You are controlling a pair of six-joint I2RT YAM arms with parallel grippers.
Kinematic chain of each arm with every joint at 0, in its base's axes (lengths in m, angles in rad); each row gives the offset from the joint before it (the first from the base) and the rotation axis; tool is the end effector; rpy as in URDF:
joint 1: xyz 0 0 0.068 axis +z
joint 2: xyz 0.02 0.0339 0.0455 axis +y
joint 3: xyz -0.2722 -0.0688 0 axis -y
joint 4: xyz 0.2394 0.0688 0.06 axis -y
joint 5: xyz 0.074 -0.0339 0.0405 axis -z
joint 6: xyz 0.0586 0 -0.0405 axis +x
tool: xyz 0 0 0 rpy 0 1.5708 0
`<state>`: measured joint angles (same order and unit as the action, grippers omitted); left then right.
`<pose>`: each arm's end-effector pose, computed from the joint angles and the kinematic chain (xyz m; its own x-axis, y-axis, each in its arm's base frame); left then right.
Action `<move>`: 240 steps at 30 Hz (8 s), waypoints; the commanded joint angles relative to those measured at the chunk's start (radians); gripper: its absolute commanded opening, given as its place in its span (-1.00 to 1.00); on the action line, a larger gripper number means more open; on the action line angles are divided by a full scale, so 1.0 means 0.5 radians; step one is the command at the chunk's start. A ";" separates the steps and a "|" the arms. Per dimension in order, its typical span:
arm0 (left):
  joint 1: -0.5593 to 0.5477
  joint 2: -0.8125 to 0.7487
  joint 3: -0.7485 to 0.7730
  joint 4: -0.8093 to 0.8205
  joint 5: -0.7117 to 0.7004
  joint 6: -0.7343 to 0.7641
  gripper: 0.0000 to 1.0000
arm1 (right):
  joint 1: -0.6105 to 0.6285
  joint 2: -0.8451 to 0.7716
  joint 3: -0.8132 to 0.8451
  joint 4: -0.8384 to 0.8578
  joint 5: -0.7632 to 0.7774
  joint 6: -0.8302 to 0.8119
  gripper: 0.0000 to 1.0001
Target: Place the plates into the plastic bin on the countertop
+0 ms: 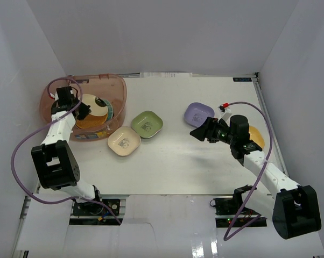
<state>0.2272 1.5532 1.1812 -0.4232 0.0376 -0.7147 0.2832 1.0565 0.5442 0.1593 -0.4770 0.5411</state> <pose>0.3443 0.0773 0.2599 -0.3947 -0.7635 -0.5112 -0.6066 0.6344 -0.4791 0.2253 0.0936 0.2419 -0.6254 0.2945 -0.7225 -0.3964 0.6777 0.6194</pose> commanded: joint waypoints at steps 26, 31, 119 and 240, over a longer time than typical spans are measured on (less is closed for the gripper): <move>-0.414 -0.609 0.009 0.089 0.142 0.233 0.90 | 0.004 -0.174 0.154 -0.416 0.659 -0.235 0.29; -1.107 -0.689 -0.138 0.110 0.146 0.334 0.62 | -0.042 -0.165 0.240 -0.576 1.211 -0.324 -0.24; -0.755 0.560 1.055 -0.816 -0.910 1.025 -1.00 | 0.694 -0.131 0.353 -0.708 1.064 -0.392 -0.85; 0.000 0.174 0.362 -0.154 -0.278 0.632 0.79 | 0.768 0.221 0.439 -0.361 1.571 -0.634 0.47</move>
<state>0.2462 1.7195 1.3254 -0.5266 -0.1341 -0.3935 0.6983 1.1107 0.7368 -0.0681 0.3088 0.1844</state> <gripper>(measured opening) 0.889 0.748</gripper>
